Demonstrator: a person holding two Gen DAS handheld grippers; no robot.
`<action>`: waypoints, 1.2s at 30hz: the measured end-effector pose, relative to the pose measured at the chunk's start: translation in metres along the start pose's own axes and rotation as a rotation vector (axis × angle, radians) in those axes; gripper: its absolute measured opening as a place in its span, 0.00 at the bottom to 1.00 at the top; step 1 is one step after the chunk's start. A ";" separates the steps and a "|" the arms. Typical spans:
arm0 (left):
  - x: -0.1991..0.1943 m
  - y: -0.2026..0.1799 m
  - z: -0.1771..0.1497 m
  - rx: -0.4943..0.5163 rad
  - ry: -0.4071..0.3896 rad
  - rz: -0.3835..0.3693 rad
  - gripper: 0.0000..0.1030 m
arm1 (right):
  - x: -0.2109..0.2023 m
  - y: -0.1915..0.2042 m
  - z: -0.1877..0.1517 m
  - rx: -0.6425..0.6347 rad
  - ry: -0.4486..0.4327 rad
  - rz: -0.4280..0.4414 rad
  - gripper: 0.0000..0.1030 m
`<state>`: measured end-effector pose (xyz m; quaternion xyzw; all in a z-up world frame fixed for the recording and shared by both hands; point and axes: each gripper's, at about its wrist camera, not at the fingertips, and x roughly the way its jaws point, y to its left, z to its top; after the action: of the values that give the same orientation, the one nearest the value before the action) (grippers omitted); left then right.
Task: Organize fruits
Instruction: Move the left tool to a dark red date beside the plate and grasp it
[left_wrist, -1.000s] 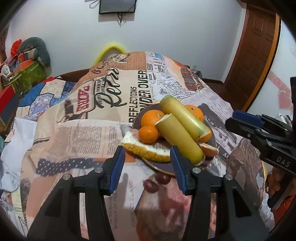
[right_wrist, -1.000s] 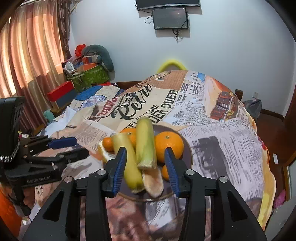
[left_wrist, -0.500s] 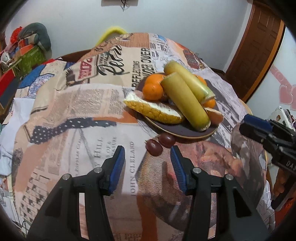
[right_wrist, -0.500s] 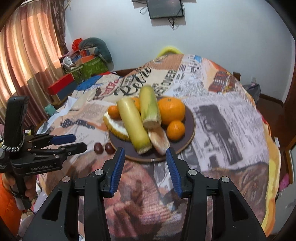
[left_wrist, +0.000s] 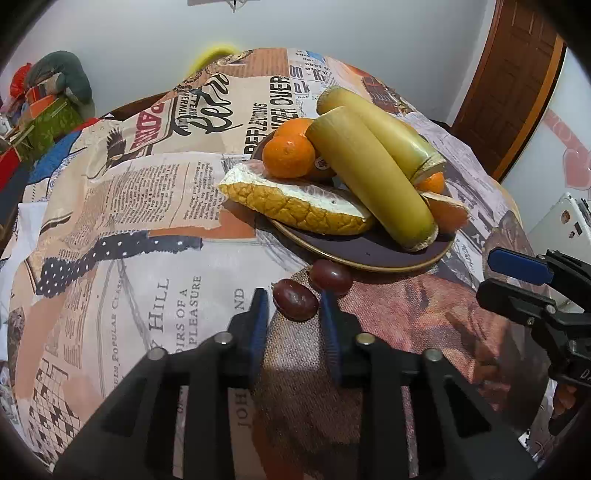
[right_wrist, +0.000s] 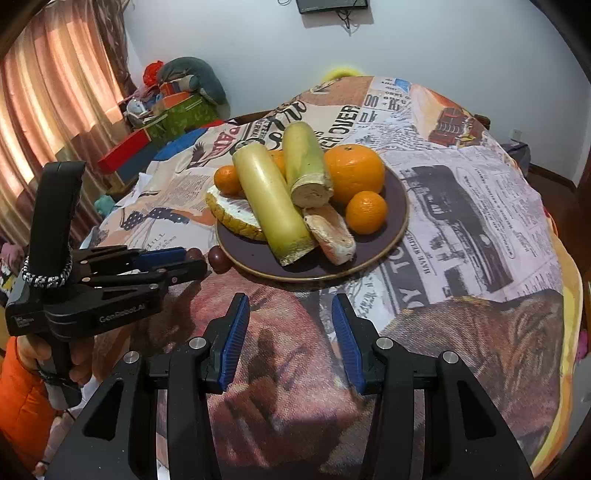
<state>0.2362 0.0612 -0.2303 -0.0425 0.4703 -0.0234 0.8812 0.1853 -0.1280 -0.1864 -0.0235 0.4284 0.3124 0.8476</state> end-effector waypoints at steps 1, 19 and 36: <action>0.000 0.001 0.001 -0.003 0.001 -0.007 0.22 | 0.002 0.001 0.000 -0.003 0.003 0.002 0.42; -0.039 0.033 -0.014 -0.061 -0.066 -0.018 0.19 | 0.054 0.049 0.016 -0.099 0.098 0.075 0.34; -0.049 0.046 -0.022 -0.093 -0.103 -0.046 0.19 | 0.080 0.068 0.024 -0.103 0.101 0.022 0.16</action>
<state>0.1904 0.1101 -0.2062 -0.0953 0.4240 -0.0195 0.9004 0.2003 -0.0252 -0.2152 -0.0781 0.4541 0.3418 0.8191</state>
